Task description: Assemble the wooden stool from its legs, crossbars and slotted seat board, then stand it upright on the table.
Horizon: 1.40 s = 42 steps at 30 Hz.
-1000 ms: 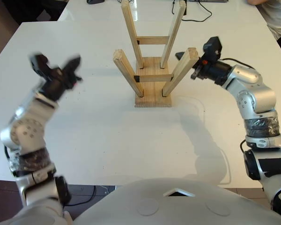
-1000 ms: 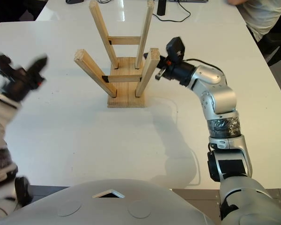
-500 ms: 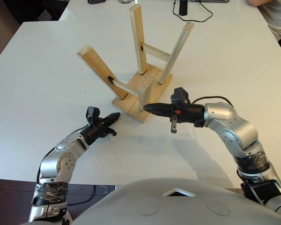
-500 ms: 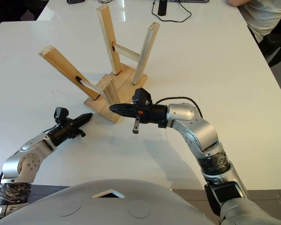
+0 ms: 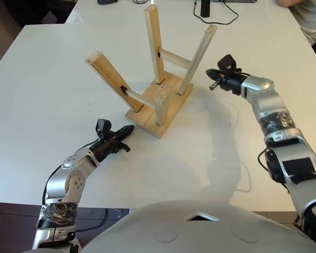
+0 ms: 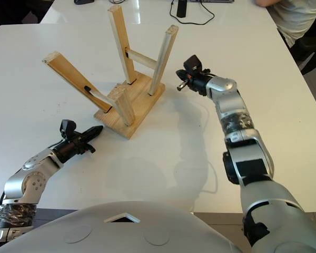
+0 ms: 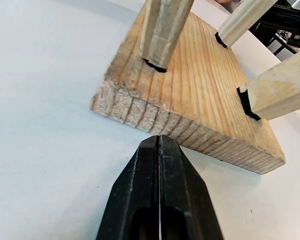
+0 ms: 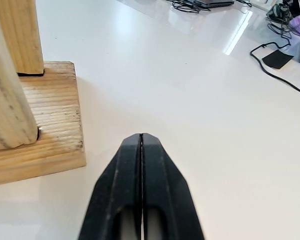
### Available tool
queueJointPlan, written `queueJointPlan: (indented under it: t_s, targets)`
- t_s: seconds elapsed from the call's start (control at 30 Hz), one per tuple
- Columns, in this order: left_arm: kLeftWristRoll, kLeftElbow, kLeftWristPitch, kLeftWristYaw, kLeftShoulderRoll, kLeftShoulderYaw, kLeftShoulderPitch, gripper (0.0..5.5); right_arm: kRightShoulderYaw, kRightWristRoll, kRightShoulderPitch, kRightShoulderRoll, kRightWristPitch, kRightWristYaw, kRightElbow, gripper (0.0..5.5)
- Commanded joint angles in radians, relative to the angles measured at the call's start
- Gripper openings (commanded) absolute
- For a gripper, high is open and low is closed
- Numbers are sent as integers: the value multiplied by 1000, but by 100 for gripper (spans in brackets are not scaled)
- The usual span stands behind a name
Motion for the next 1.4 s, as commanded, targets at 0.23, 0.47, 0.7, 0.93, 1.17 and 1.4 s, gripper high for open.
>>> queueJointPlan:
  t_s: [0.23, 0.47, 0.7, 0.93, 1.17, 1.4]
  targets:
    - [111, 28, 36, -60, 38, -116, 14, 4, -8, -142, -82, 111, -181, 35, 382, 0]
    - [126, 47, 40, -75, 45, -120, -32, 4, -50, -127, -56, 94, -257, 258, 350, 0]
    - [143, 75, 28, -100, 69, -102, -41, 4, -33, -183, -12, 7, -326, 302, 319, 0]
    - [151, 68, 25, -99, 78, -99, 3, 4, -199, -82, -170, -18, -276, 93, 348, 0]
    - [150, 55, 26, -96, 75, -105, 32, 4, -349, 155, -211, -9, -161, 479, 181, 0]
    - [162, 94, 9, -82, 64, -93, -13, 4, -295, 218, -64, -6, 6, 681, -113, 0]
